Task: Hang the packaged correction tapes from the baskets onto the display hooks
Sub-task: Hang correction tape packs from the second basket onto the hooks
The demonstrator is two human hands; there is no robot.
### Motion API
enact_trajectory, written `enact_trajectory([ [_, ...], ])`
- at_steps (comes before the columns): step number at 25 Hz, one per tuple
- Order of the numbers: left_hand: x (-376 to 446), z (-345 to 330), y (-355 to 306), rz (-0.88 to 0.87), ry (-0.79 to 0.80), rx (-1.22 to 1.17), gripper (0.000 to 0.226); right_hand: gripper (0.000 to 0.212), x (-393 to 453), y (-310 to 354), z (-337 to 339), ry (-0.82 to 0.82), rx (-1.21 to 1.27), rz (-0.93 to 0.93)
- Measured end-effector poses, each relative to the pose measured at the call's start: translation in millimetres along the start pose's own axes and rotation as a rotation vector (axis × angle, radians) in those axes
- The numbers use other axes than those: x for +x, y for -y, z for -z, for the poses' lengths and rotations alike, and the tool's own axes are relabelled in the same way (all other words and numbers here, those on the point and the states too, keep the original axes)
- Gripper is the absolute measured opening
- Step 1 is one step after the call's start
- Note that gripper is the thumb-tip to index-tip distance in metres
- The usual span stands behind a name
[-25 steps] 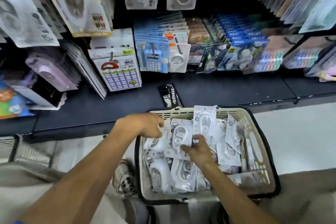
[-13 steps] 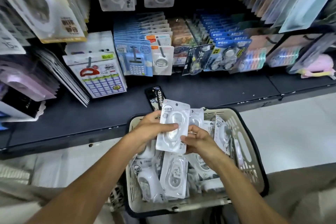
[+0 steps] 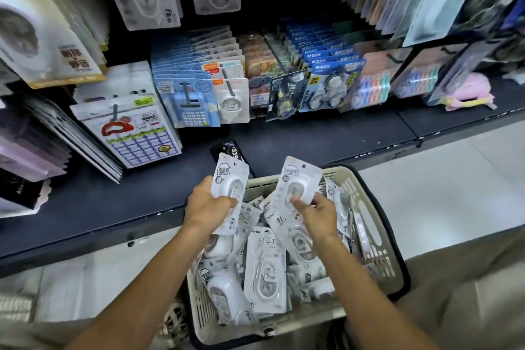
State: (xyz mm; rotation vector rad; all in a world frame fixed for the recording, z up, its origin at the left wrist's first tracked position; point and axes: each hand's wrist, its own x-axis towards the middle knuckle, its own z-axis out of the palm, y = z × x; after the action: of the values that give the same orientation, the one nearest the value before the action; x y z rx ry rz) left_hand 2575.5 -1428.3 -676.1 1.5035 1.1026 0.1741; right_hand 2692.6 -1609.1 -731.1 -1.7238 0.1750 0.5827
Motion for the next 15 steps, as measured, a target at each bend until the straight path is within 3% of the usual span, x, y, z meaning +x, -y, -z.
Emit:
enact_trajectory([
  [1, 2, 0, 0, -0.028, -0.016, 0.04, 0.031, 0.011, -1, -1, 9, 0.027, 0.091, 0.025],
  [3, 1, -5, 1, -0.008, 0.015, 0.031, 0.031, 0.021, -7, 4, 19, 0.268, 0.2, 0.031],
  [6, -5, -16, -4, 0.151, 0.243, -0.356, 0.021, 0.022, -24, 15, 2, 0.612, 0.071, 0.015],
  [7, -8, -16, -7, 0.192, 0.335, -0.472, 0.029, 0.025, -28, 19, -7, 0.641, 0.009, 0.035],
  [9, -8, -14, -10, 0.15, 0.439, -0.47, 0.056, 0.031, -31, 27, -15, 0.645, -0.111, 0.099],
  [11, -11, -14, -13, 0.058, 0.381, -0.322, 0.061, 0.033, -29, 31, -10, 0.562, -0.184, 0.18],
  [15, -11, -16, -14, 0.066, 0.251, -0.324, 0.029, 0.032, 2, 11, 33, -0.137, -0.447, 0.249],
])
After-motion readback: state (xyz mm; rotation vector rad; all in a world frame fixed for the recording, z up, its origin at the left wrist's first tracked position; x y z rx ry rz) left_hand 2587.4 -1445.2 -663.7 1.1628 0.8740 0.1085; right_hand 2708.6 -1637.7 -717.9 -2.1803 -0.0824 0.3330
